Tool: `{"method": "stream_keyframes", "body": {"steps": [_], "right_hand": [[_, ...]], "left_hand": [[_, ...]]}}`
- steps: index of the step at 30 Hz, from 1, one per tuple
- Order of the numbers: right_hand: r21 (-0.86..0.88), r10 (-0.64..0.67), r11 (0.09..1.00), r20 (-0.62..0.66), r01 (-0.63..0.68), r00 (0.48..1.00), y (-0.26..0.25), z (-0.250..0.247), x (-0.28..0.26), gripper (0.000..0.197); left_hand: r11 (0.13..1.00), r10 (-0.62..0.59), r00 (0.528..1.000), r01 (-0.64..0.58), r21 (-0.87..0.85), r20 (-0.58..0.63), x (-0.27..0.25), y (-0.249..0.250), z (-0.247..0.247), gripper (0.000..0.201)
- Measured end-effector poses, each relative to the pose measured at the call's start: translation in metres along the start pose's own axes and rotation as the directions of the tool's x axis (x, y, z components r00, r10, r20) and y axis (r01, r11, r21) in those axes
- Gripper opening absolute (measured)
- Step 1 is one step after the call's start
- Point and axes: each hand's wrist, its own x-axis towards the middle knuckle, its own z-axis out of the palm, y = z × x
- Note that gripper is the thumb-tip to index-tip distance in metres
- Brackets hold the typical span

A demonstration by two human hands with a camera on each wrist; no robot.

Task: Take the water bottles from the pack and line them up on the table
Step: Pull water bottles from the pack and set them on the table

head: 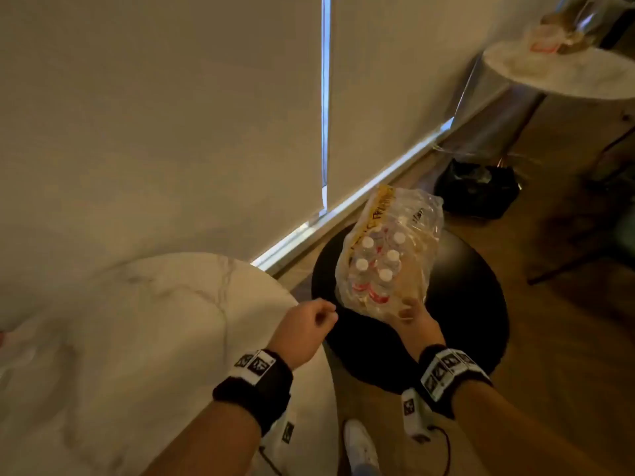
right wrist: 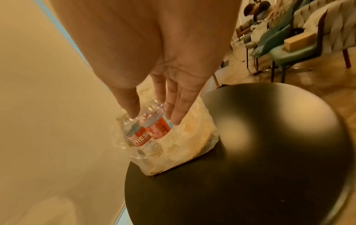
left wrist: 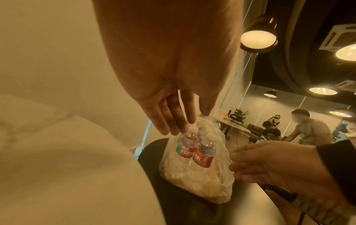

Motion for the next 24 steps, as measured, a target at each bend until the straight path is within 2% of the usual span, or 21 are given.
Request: {"method": "stream_keyframes", "body": {"steps": [3,5,8,10,12,14,18,21,24], "right_hand": [[0.092,-0.008,0.996,0.004,0.008,1.000,0.001,0.006,0.046,0.061],[0.174,0.001,0.985,0.041,-0.008,0.999,0.008,0.019,0.075,0.057],[0.124,-0.002,0.992,0.030,-0.001,1.000,0.033,0.044,0.113,0.079],[0.058,0.007,0.998,0.037,-0.009,0.999,0.042,0.053,0.128,0.080],[-0.017,0.010,1.000,0.035,-0.009,0.999,0.037,0.053,0.130,0.076],[-0.031,0.007,1.000,0.052,-0.006,0.999,0.038,0.051,0.132,0.076],[-0.024,-0.047,0.998,0.081,0.049,0.996,0.036,0.034,0.120,0.073],[-0.053,-0.153,0.986,0.108,0.160,0.982,0.009,0.016,0.090,0.062],[-0.070,-0.251,0.961,0.192,0.268,0.949,-0.020,0.006,0.047,0.050]], "left_hand": [[0.998,-0.035,0.999,0.035,-0.054,0.001,0.067,-0.004,0.037,0.033],[0.999,-0.050,0.999,0.049,-0.023,-0.014,0.105,-0.012,0.060,0.043],[0.998,-0.051,0.998,0.049,-0.047,-0.037,0.146,-0.024,0.086,0.072],[0.994,-0.078,0.996,0.073,-0.085,-0.052,0.168,-0.036,0.102,0.088],[0.993,-0.111,0.992,0.109,-0.043,-0.054,0.182,-0.043,0.115,0.087],[0.990,-0.141,0.986,0.143,0.016,-0.088,0.187,-0.043,0.122,0.081],[0.990,-0.132,0.985,0.125,-0.068,-0.110,0.171,-0.028,0.111,0.080],[0.984,-0.064,0.986,0.037,-0.175,-0.152,0.133,-0.016,0.086,0.074],[0.953,-0.072,0.963,-0.011,-0.303,-0.260,0.080,-0.014,0.055,0.060]]}}
